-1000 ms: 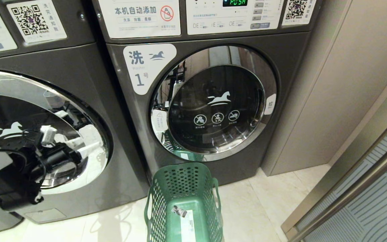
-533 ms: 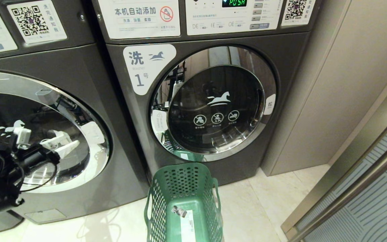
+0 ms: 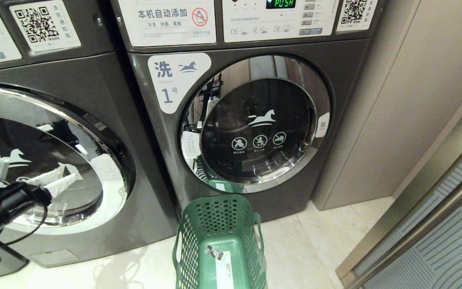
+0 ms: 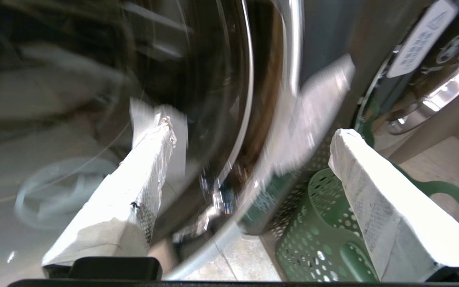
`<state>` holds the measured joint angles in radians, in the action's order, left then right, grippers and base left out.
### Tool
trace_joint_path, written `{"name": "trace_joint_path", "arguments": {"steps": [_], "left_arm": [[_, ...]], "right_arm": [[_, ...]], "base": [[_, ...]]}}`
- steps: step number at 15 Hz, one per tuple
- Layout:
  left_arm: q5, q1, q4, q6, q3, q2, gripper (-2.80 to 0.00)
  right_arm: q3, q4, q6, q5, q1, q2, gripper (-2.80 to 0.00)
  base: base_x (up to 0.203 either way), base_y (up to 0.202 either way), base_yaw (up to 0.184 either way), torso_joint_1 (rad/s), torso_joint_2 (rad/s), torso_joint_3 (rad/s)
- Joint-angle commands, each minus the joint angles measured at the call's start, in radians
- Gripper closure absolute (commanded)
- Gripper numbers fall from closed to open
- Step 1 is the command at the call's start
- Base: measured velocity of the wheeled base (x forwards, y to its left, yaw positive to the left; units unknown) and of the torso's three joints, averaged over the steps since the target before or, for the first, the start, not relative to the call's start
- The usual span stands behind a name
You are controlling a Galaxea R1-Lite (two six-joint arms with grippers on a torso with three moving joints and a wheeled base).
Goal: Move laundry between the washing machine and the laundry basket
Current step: Open the lid of the washing machine
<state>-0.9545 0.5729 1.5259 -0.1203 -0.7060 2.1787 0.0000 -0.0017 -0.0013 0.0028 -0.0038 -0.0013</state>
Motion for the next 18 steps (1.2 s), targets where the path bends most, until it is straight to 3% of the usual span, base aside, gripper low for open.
{"name": "trace_joint_path", "arguments": {"steps": [1, 4, 7, 11, 14, 16, 18], "left_arm": [[-0.028, -0.02, 0.004, -0.001, 0.042, -0.072, -2.8], [-0.077, -0.019, 0.004, 0.009, 0.106, -0.106, -2.8], [-0.076, 0.025, 0.004, 0.014, 0.222, -0.192, -2.8], [-0.062, 0.191, 0.004, 0.018, 0.336, -0.323, -2.8], [0.002, 0.356, 0.004, 0.016, 0.388, -0.492, -2.8], [0.038, 0.472, 0.004, -0.017, 0.37, -0.64, -2.8], [0.114, 0.545, 0.0, -0.101, 0.321, -0.803, -2.8]], "right_arm": [[0.0, 0.0, 0.0, 0.0, -0.001, 0.001, 0.0], [0.0, 0.0, 0.0, 0.0, -0.001, 0.001, 0.0], [0.0, -0.001, 0.0, 0.0, -0.001, 0.001, 0.0], [0.0, -0.001, 0.0, 0.0, -0.001, 0.001, 0.0], [0.0, 0.0, 0.0, 0.0, -0.001, 0.001, 0.0], [0.0, 0.0, 0.0, 0.0, -0.001, 0.001, 0.0], [0.0, 0.0, 0.0, 0.0, -0.001, 0.001, 0.0]], "base": [[0.0, 0.0, 0.0, 0.0, 0.0, 0.0], [0.0, 0.0, 0.0, 0.0, 0.0, 0.0], [0.0, 0.0, 0.0, 0.0, 0.0, 0.0], [0.0, 0.0, 0.0, 0.0, 0.0, 0.0], [0.0, 0.0, 0.0, 0.0, 0.0, 0.0], [0.0, 0.0, 0.0, 0.0, 0.0, 0.0], [0.0, 0.0, 0.0, 0.0, 0.0, 0.0]]}}
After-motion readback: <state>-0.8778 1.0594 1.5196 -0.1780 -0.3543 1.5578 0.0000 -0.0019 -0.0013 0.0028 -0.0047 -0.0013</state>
